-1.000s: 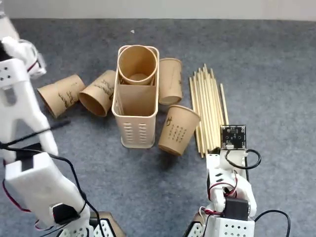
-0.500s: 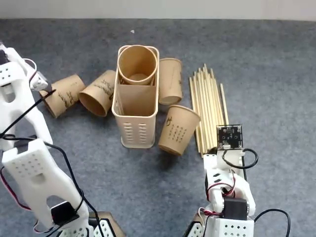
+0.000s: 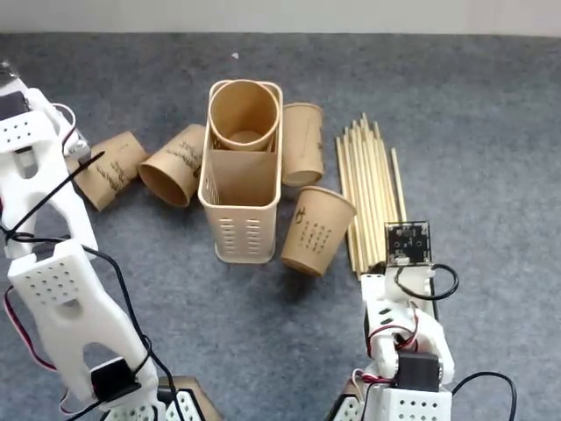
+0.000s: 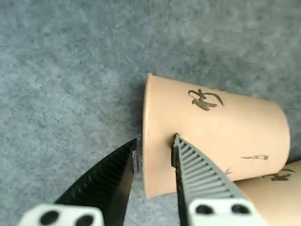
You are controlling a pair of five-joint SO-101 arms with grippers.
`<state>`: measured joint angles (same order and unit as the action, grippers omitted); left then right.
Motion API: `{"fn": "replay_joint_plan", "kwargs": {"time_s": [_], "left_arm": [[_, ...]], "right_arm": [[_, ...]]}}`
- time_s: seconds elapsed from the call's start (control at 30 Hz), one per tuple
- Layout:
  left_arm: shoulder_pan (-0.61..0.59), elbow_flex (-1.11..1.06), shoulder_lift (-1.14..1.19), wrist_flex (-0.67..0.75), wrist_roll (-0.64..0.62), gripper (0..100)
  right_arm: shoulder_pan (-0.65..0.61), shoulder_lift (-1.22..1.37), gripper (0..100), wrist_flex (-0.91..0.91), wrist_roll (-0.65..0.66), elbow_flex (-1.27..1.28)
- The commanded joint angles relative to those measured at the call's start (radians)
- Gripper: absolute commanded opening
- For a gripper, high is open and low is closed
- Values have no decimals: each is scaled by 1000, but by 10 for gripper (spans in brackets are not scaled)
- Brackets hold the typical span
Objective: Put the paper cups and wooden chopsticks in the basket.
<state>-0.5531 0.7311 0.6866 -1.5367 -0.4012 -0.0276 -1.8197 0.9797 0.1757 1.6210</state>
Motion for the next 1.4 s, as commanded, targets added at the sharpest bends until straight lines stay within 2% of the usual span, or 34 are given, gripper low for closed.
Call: {"fn": "replay_joint_plan", "kwargs": {"time_s": [0.0,0.2,0.3,0.5,0.63,0.87,1.23,1.37], "left_arm": [[-13,58,-4,-8,15,138],[-166,274,1,-86,18,151],[-222,348,4,-91,64,150],[-234,309,19,-107,126,150],[-150,246,79,-104,163,151],[28,265,170,-106,169,151],[213,651,173,-190,167,151],[295,697,173,-180,170,151]], "right_arm": [[-8,-12,142,-18,14,-4],[-8,-12,142,-18,14,-4],[-10,-12,142,-18,14,-4],[-10,-12,142,-18,14,-4],[-12,-12,142,-18,14,-4],[-12,-12,142,-16,14,-4],[-12,-12,142,-19,14,-4],[-12,-12,142,-19,15,-4]]}}
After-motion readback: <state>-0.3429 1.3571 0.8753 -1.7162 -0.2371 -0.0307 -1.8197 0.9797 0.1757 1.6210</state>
